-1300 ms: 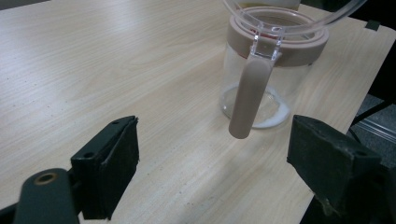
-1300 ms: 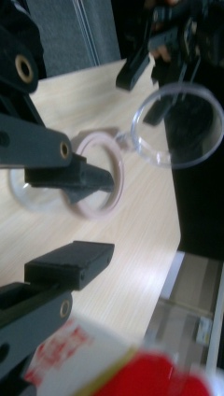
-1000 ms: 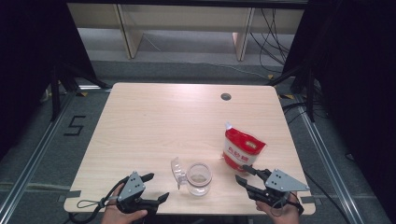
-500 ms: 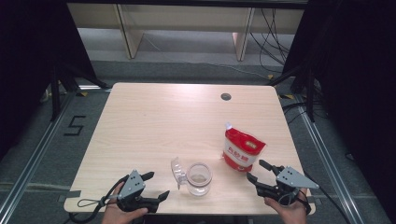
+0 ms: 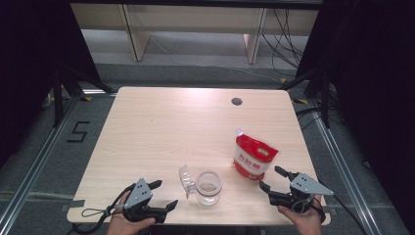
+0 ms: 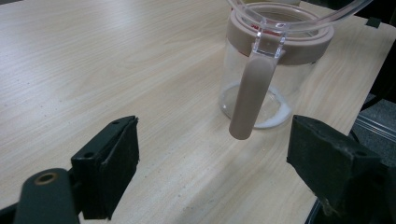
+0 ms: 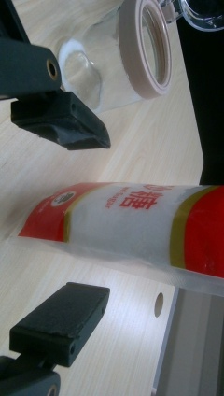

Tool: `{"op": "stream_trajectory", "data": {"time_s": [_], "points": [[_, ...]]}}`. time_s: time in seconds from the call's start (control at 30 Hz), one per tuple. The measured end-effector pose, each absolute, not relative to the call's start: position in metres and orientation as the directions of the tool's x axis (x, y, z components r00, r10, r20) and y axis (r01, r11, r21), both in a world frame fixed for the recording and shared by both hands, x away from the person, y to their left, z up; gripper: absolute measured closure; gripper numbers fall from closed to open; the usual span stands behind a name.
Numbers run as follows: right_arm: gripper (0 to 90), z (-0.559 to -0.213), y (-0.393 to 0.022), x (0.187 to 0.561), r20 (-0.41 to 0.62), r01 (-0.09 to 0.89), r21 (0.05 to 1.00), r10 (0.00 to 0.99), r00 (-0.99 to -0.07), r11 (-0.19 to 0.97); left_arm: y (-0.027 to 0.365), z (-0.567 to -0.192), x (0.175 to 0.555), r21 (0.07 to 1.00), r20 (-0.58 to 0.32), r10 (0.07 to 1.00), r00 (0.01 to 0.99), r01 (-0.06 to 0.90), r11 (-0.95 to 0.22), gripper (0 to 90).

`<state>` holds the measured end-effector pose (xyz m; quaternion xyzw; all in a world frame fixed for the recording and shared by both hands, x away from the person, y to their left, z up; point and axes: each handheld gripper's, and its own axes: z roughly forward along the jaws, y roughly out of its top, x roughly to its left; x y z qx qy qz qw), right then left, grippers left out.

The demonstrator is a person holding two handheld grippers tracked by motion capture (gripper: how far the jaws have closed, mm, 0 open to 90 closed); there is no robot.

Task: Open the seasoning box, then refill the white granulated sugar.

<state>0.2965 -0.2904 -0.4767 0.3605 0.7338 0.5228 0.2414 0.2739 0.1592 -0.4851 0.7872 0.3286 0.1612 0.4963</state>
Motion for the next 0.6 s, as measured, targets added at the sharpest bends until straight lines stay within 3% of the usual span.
{"op": "stream_trajectory", "data": {"time_s": [0.3,0.6], "points": [[17.7,-0.482,-0.294,0.304,0.024,0.286,0.938,0.787,-0.616,0.195,0.158,-0.487,0.276,0.889,-0.081,0.669,0.739,0.357,-0.287,16.5],[17.8,-0.486,-0.287,0.318,0.003,0.262,0.942,0.779,-0.627,0.208,0.157,-0.487,0.274,0.886,-0.074,0.664,0.744,0.355,-0.298,16.5]]}}
